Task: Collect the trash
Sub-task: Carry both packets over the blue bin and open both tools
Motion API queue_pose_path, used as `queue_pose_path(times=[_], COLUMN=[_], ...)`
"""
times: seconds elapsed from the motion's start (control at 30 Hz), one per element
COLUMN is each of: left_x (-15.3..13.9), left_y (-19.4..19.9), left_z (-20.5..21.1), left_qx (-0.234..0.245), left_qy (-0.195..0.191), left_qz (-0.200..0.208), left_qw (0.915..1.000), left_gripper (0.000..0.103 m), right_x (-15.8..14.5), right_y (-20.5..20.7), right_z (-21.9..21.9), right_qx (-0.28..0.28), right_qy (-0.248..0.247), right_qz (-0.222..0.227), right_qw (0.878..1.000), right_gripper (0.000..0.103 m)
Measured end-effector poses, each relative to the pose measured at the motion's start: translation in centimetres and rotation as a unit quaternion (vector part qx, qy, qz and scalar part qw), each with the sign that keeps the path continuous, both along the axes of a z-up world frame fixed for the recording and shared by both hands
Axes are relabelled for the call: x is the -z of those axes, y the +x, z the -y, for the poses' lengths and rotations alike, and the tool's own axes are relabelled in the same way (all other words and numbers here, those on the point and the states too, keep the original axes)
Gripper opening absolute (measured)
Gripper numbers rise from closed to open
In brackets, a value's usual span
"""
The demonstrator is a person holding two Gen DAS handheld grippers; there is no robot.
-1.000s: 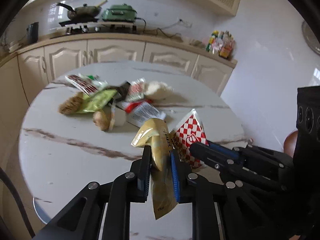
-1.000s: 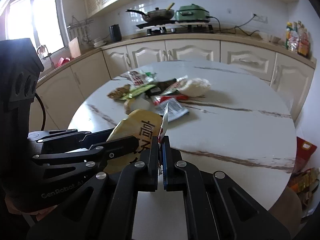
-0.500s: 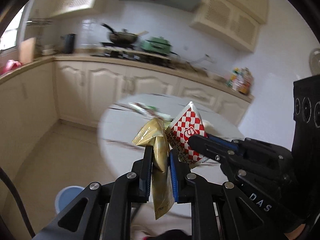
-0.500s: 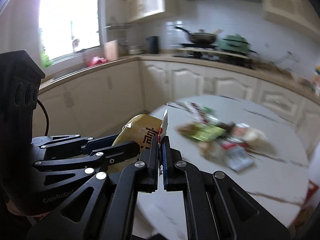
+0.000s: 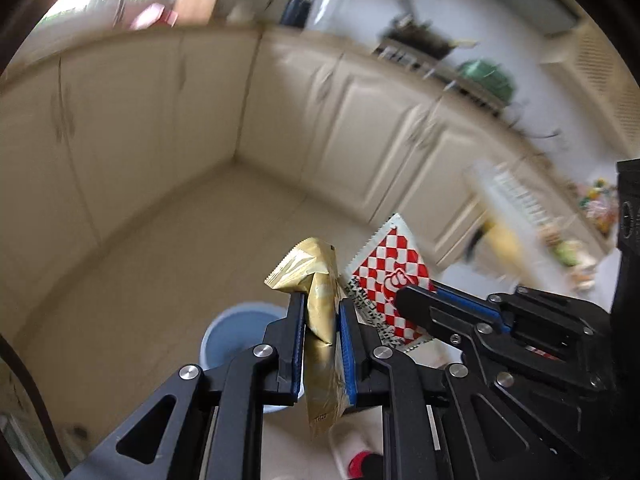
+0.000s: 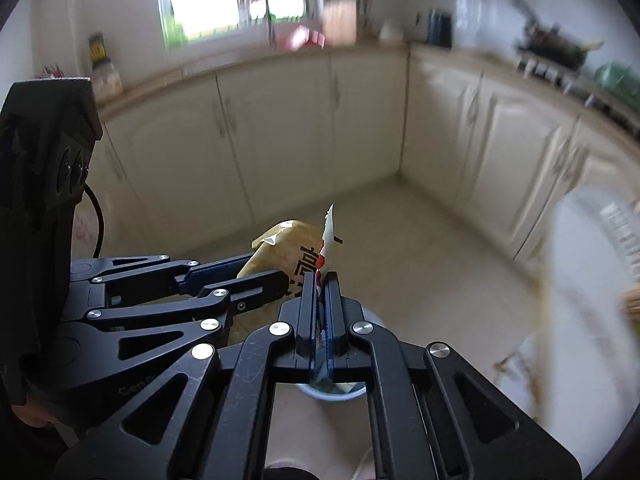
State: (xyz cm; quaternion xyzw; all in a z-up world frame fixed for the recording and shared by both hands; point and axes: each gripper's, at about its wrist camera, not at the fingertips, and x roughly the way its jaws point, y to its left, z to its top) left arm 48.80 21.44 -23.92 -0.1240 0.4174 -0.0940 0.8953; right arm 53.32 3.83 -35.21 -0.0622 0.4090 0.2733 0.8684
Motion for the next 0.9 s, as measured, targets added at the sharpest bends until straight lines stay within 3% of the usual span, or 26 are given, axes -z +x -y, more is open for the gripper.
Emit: queue_pose_path(times=[0.13, 0.2, 0.47, 0.57, 0.63, 0.8, 0.9], left_x=[6.7, 10.4, 20.8, 22.5, 22.9, 22.3, 20.7], left_y=[4.7, 7.0, 14.8, 17.7, 19.2, 20.2, 19.0], left_z=[-1.3, -1.6, -3.5, -4.8, -5.0, -5.8, -5.3], left_qx=[-0.01, -0.012, -0.024, -0.038, -0.051, -0.077, -0.093], left_qy=[-0.016, 0.0, -0.002, 0.001, 0.013, 0.012, 0.007], left_qz=[-0.076, -0.115, -0.217, -0.234, -0.241, -0.244, -0.238], left_qw=[0.9969, 0.9933, 0.976, 0.9715, 0.969, 0.9668, 0.9668], left_gripper=[0.012, 0.012, 0.016, 0.027, 0.046, 0.061, 0.062], right_x=[8.0, 12.3, 25.3, 28.3, 29.6, 30.6, 29.8], right_y=[4.5, 6.6, 12.6, 13.6, 13.9, 15.2, 14.6], right_z=[-1.1, -1.5, -1.3, -1.0, -0.5, 0.8, 1.2], right_qx=[-0.002, 0.002, 0.006, 0.004, 0.002, 0.017, 0.017], right_qy=[-0.016, -0.023, -0.04, -0.044, -0.039, -0.026, -0.022], right_qz=[-0.068, -0.102, -0.199, -0.219, -0.234, -0.247, -0.241], right_qw=[0.998, 0.995, 0.979, 0.975, 0.971, 0.969, 0.97], right_gripper=[0.004, 0.004, 0.004, 0.005, 0.006, 0.017, 0.02])
